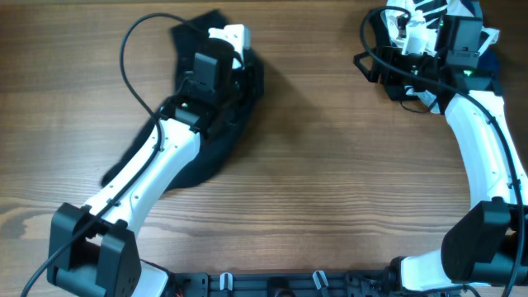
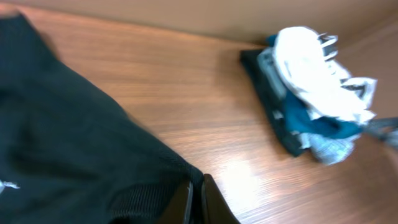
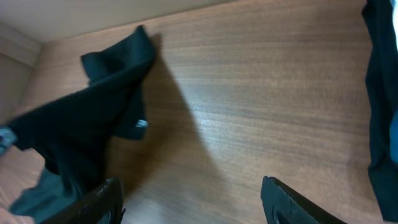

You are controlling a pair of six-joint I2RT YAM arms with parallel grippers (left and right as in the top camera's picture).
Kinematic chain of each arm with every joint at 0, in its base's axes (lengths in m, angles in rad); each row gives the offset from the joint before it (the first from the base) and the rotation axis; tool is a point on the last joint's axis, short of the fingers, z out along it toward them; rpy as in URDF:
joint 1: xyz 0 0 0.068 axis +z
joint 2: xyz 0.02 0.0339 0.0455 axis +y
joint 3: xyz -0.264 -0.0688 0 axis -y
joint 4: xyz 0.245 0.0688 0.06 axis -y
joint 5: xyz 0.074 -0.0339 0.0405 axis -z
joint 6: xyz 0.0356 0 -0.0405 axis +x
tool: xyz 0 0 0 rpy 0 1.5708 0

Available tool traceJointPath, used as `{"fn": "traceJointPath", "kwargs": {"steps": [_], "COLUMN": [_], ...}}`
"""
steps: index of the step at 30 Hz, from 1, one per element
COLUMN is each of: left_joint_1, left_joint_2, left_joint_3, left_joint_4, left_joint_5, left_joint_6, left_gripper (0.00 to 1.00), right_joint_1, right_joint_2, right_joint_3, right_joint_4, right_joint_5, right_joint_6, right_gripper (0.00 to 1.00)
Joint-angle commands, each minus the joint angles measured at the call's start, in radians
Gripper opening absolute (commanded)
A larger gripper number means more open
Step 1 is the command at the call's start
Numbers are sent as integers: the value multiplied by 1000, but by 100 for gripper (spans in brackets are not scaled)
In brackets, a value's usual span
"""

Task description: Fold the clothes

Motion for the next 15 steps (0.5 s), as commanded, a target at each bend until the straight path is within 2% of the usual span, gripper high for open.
{"fn": "traceJointPath", "kwargs": {"steps": [1,8,15], "left_joint_1": [22,98,125], "left_joint_2": [-32,-31,-31], "left_joint_3": [137,361,415], "left_joint_4": [26,27,64], "left_joint_5": [4,-11,-45], "left_joint_6": [-32,-31,-32], "left_gripper": [4,4,4], "right_joint_1": [-6,12,142], "right_joint_2": [11,11,11], "right_joint_3": [18,18,18], "right_joint_4": [-24,-59,-27], "right_joint_5": [-49,-206,-280], "right_joint_6": [20,-39,-90], "right_gripper": [71,71,72]}}
